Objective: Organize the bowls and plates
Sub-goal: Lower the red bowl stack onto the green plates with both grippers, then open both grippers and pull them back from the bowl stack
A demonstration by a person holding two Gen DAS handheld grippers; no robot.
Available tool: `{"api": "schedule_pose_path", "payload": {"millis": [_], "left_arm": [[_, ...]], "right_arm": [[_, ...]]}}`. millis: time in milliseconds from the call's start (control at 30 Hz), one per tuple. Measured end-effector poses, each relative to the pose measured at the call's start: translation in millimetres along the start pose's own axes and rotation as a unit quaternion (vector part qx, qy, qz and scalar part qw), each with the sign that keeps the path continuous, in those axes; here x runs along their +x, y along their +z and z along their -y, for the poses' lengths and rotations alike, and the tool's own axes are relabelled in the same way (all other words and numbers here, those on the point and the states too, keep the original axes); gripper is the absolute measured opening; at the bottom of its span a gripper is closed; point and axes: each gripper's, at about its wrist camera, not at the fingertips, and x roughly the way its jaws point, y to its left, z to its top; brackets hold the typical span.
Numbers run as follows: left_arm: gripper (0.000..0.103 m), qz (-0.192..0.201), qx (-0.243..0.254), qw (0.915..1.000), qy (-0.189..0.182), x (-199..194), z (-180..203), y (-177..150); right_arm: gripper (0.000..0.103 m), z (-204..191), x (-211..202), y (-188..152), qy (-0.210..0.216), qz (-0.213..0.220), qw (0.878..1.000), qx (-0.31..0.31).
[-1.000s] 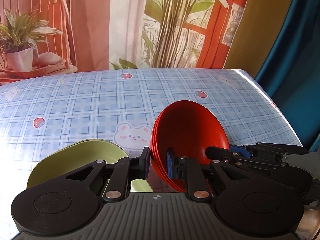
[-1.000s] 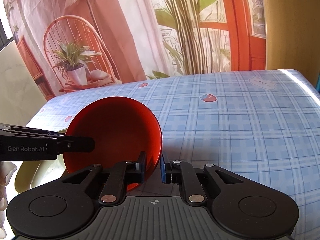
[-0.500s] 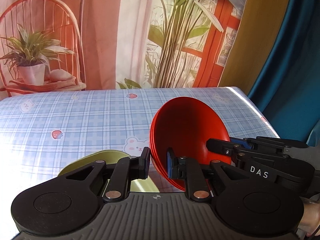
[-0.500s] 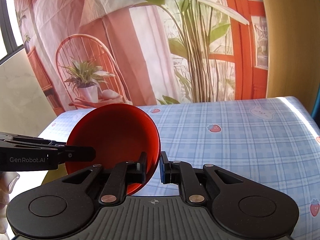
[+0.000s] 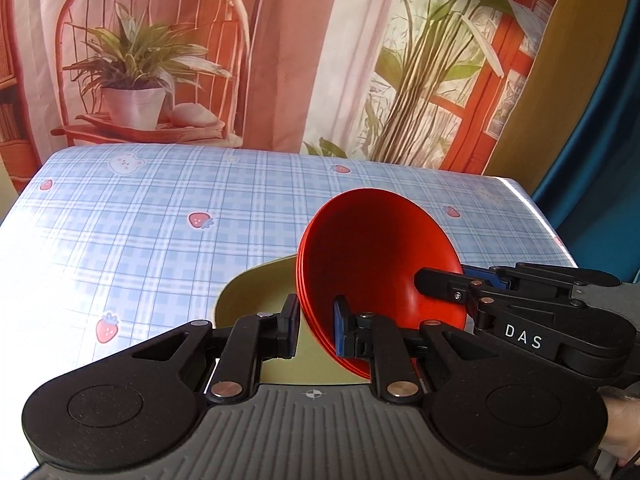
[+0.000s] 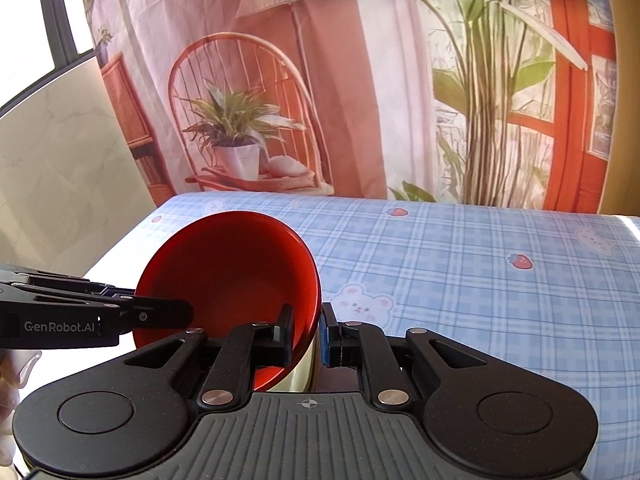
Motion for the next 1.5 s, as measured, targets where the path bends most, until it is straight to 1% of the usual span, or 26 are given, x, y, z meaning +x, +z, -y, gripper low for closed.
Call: {"api": "schedule_pose_path", "payload": {"millis": [267,533,833,967,1233,1333,1433,1467,1500], "left_arm": [[0.018,-0.021,-0.020,0.9996,0.003,3.5,-19.2,-15.5],[0.018,-0.031,-0.031,0.9990,0.004,9.9,-23.1,-22.1],[0.018,-0.026,-0.036,0.9990,0.010,12.4,-24.1,-19.2],[0.018,-0.023,-0.041,0.9988,0.013,13.7,-24.6,-16.6],[0.021,-0.013,-0.028,0.9992,0.026,12.6,-24.5,-13.8],[0.022,-0.004,-0.017,0.9994,0.031,7.1,-22.3,-11.1],[0.025,0.004,-0.013,0.9994,0.031,-0.3,-20.7,-6.7],[0.029,0.008,-0.010,0.9994,0.033,-3.5,-19.8,-4.9],[0.039,0.013,-0.007,0.9993,0.034,-7.7,-19.0,-3.0]], "right_arm": [[0.012,-16.3,13.6,-8.8,0.003,-0.026,1.000,-0.015],[0.012,-17.6,21.8,-15.0,-0.001,-0.041,0.999,-0.013],[0.013,-16.6,29.0,-15.0,-0.005,-0.044,0.999,-0.006],[0.015,-17.7,30.8,-15.3,-0.011,-0.042,0.999,-0.003],[0.018,-20.1,28.6,-14.0,-0.017,-0.035,0.999,-0.010],[0.023,-20.7,26.1,-13.0,-0.022,-0.033,0.999,-0.014],[0.030,-20.8,19.6,-11.0,-0.032,-0.024,0.999,-0.013],[0.036,-20.7,16.3,-9.5,-0.035,-0.019,0.999,-0.012],[0.043,-20.1,13.2,-8.3,-0.037,-0.016,0.999,-0.012]]}}
